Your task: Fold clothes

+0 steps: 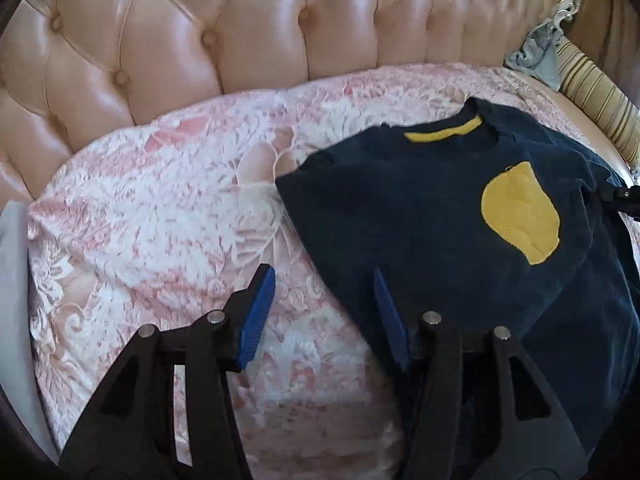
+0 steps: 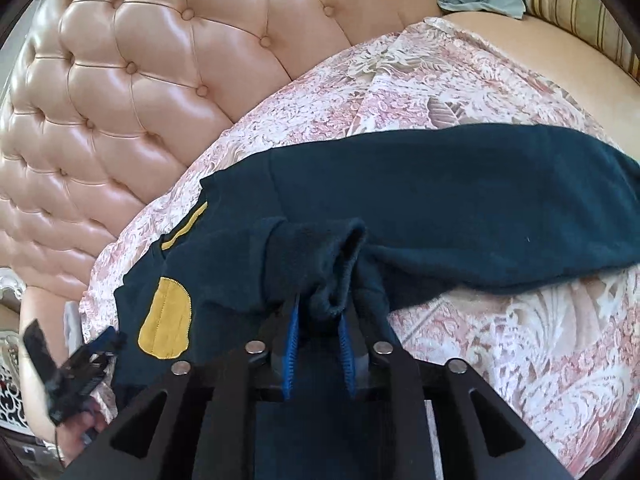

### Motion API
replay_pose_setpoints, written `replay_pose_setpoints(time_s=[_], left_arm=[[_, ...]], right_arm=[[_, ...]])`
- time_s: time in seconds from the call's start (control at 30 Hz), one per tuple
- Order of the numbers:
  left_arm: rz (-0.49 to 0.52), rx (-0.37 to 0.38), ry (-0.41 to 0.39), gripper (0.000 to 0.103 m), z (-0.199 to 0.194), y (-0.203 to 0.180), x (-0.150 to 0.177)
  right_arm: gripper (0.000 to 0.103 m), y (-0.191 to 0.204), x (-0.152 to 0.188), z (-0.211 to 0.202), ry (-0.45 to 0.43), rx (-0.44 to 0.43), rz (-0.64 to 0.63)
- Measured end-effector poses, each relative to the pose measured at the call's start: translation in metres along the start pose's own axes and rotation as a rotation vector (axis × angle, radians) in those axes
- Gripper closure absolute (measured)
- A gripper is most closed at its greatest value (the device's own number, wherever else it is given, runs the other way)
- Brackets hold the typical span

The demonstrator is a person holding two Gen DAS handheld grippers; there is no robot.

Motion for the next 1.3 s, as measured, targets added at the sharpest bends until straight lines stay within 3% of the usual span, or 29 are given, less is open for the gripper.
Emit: replay_pose_setpoints(time_s=[0.07,0.2,0.3,0.37,0.43,0.6,0.7,0.8,0.93,1.1,1.23,1.3], left_arm=[[-0.005,-0.013,-0.005,0.041,-0.005,0.004,0.000],[-0.128,0.065,-0.064,0.041,-0.024,0.024,0.002],[-0.116,0.037,-0.165,0.041,-0.047,0.025,0.008],[-0.057,0.043,-0.198,0.041,-0.059,0.006,0.020],[0.001,0.048,-0.229,0.041,-0.070,-0.012,0.031],[0.041,-0.026,-0.131,0.041,-0.042,-0.035,0.038],[0.036,-0.036,-0.071,0.040,-0.033,-0.033,0.041],[0.012,-0.040,-0.047,0.030,-0.032,-0.027,0.042],[0.003,-0.023,-0.042,0.030,-0.030,-0.025,0.039],[-0.009,-0.007,-0.040,0.030,-0.032,-0.026,0.042],[-0.060,0.054,-0.044,0.030,-0.036,-0.018,0.042],[-0.133,0.096,-0.084,0.030,-0.044,-0.004,0.041]], right_arm=[[0.074,0.003,0.002,-0.007,-0.008,0.017,-0.009],[0.063,0.024,0.003,-0.041,-0.131,0.092,-0.110],[0.043,0.069,-0.005,-0.047,-0.169,-0.001,-0.238],[0.035,0.102,-0.012,-0.031,-0.101,-0.137,-0.287],[0.034,0.137,-0.019,-0.007,-0.002,-0.267,-0.331],[0.034,0.217,-0.022,0.059,0.212,-0.462,-0.454],[0.034,0.238,-0.025,0.095,0.292,-0.492,-0.420],[0.034,0.251,-0.025,0.128,0.361,-0.506,-0.381],[0.034,0.266,-0.018,0.150,0.406,-0.536,-0.370],[0.034,0.267,-0.008,0.184,0.418,-0.444,-0.382],[0.034,0.252,-0.015,0.159,0.353,-0.508,-0.305],[0.034,0.238,-0.022,0.132,0.297,-0.566,-0.257]])
Point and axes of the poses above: each gripper's, at about its wrist camera, not at the fingertips, and z roughly the way its jaws point, y to its left, x to its underside, the point moved 1 cm from there along z, roughly the way its jaws point
